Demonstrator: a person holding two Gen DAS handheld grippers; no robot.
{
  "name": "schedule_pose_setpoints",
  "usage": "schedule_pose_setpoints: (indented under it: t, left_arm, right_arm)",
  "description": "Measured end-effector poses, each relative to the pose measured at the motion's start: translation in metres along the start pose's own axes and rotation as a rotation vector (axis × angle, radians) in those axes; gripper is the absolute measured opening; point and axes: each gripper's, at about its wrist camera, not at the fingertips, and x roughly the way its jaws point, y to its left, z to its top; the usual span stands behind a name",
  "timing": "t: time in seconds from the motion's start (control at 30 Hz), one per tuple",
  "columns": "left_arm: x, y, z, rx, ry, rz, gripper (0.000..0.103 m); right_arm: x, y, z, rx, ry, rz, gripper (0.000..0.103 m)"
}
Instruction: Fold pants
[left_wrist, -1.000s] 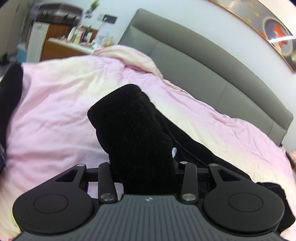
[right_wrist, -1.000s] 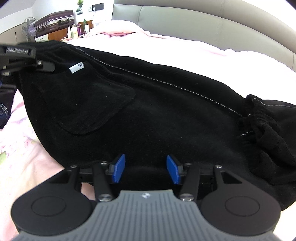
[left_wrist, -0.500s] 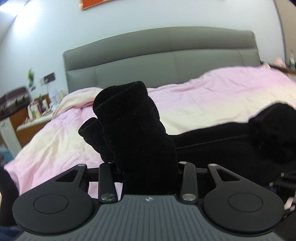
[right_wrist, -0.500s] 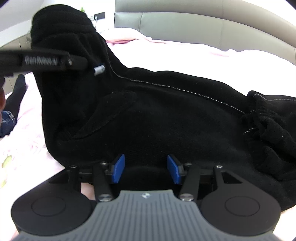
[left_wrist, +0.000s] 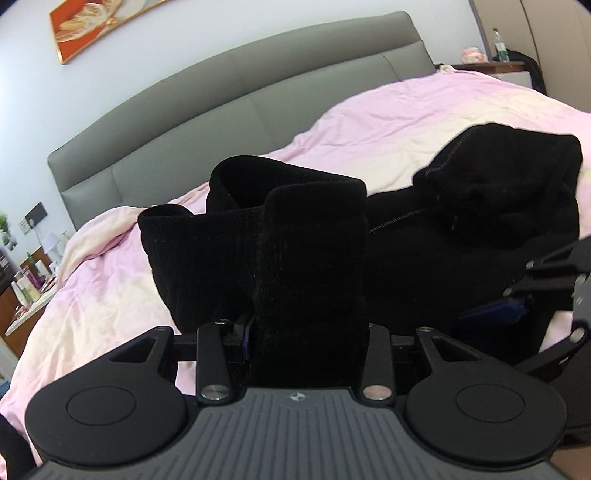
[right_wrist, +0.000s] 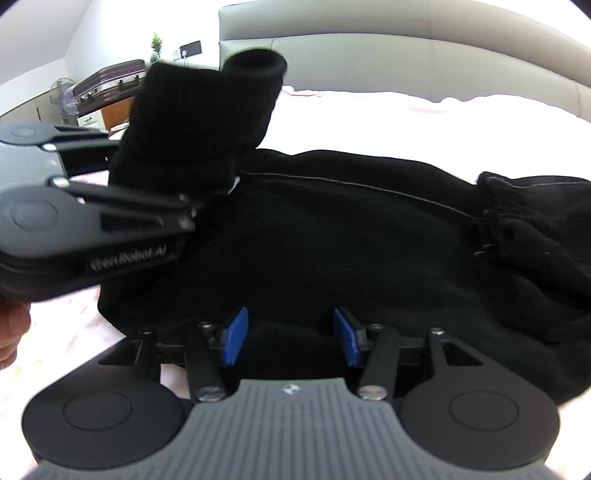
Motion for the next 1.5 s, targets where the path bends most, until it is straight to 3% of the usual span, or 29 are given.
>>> schedule_pose_setpoints:
  t: [0.13,0.3,0.33,0.4,0.5,0.6,0.77,0.93,1.07,1.2,1.3,1.37,1.4,1.5]
  left_arm:
    - [0.014,-0.015,-0.005,0.101,0.066,-0.073,0.047]
    - [0.018,-0.032,-0.014,0.216,0.062,-0.061,0.054]
    - [0.015,-0.030,-0.014,0.205,0.059,-0.059,0.057]
    - [0.008,-0.021,-0.012,0.136,0.049,-0.093,0.078]
    - [-0.003,0.002,-0.013,-0.019,0.026,-0.150,0.079]
    - [-0.011,0.021,-0.019,-0.091,0.024,-0.203,0.079]
    - [-0.019,0.053,-0.022,-0.211,0.025,-0.294,0.079]
    - [-0.016,0.044,-0.024,-0.218,0.014,-0.300,0.079]
    - [-0.013,0.039,-0.026,-0.218,0.008,-0.308,0.079]
    - [-0.013,0.041,-0.028,-0.233,0.000,-0.320,0.079]
    - [-0.011,0.042,-0.029,-0.238,-0.004,-0.327,0.079]
    - [-0.011,0.041,-0.030,-0.233,-0.002,-0.324,0.078]
    - [-0.010,0.042,-0.031,-0.235,0.000,-0.324,0.078]
    - [-0.009,0.048,-0.029,-0.248,-0.001,-0.349,0.078]
  right_arm:
    - [-0.010,-0.010,-0.002,0.017,0.006,0.014,0.052]
    - [-0.027,-0.026,0.000,0.011,0.042,0.005,0.053]
    - [-0.032,-0.028,0.003,0.012,0.048,-0.002,0.053]
    - [-0.042,-0.033,0.010,0.012,0.052,-0.030,0.053]
    - [-0.058,-0.043,0.025,0.059,0.032,-0.053,0.054]
    - [-0.071,-0.052,0.047,0.151,-0.014,-0.051,0.054]
    - [-0.071,-0.056,0.089,0.300,-0.052,0.071,0.062]
    - [-0.043,-0.039,0.125,0.336,0.003,0.192,0.067]
    - [-0.007,-0.020,0.140,0.288,0.120,0.189,0.073]
    - [0.032,-0.010,0.140,0.338,0.221,0.228,0.075]
    - [0.053,-0.003,0.149,0.334,0.230,0.227,0.068]
    - [0.062,0.004,0.153,0.287,0.233,0.215,0.040]
    - [0.066,0.007,0.155,0.250,0.234,0.206,0.034]
    - [0.068,0.000,0.156,0.243,0.225,0.232,0.026]
